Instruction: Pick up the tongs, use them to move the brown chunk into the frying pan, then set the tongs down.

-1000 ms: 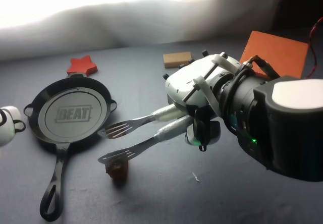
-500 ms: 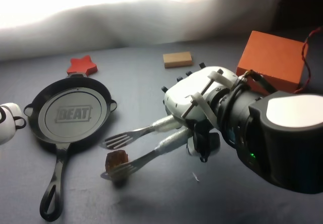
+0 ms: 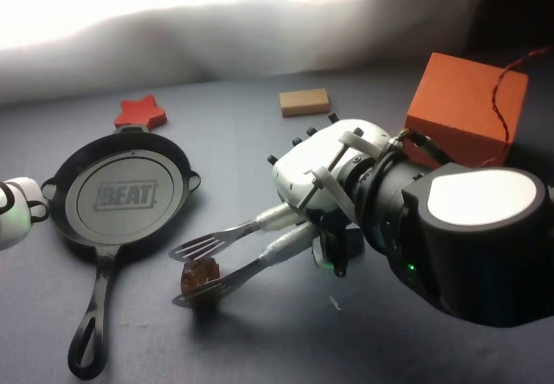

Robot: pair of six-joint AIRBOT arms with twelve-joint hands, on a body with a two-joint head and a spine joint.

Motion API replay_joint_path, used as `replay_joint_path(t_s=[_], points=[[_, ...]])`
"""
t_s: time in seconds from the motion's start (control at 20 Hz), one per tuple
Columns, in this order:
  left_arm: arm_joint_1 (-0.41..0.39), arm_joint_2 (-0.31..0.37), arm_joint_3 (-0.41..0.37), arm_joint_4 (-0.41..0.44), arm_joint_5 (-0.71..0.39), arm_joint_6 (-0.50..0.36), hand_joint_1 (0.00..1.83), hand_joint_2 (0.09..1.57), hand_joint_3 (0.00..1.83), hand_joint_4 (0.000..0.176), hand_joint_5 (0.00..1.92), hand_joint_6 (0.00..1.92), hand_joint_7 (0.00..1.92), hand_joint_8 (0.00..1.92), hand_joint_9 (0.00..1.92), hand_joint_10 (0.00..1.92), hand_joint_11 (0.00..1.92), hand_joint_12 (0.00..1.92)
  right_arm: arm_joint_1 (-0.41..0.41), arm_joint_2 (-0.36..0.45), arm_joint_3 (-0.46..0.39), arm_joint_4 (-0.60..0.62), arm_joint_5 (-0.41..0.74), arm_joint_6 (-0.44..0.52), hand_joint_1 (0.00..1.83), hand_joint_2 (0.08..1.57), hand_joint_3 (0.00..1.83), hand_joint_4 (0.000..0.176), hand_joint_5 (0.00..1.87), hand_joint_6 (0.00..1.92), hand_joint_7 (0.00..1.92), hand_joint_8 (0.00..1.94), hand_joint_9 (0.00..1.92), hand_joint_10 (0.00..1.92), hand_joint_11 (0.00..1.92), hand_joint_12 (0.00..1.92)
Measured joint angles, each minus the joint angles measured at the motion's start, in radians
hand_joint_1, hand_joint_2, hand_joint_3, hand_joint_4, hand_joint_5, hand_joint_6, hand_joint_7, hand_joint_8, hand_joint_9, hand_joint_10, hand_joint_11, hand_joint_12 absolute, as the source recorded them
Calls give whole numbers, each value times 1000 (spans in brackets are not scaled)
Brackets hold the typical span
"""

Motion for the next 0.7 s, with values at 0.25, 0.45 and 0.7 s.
replay_joint_path(t_s=[0.25,0.45,0.7], points=[[-2,0,0,-1,2,0,94,1317,0,0,60,6,71,4,73,5,0,448,0,0,0,-7,3,-1,1207,1140,0,15,897,1137,999,979,964,783,631,1562],[-3,0,1,-1,4,0,105,1316,0,0,37,2,61,2,68,4,0,445,-6,14,-16,-12,4,-5,1098,1187,2,0,857,1200,1203,587,1113,876,725,1595],[-3,-5,1,1,14,0,84,1313,0,0,58,5,95,5,106,8,0,553,-30,33,-45,-5,4,-27,392,1489,26,162,1385,1757,1667,1660,1675,1772,1441,1915]])
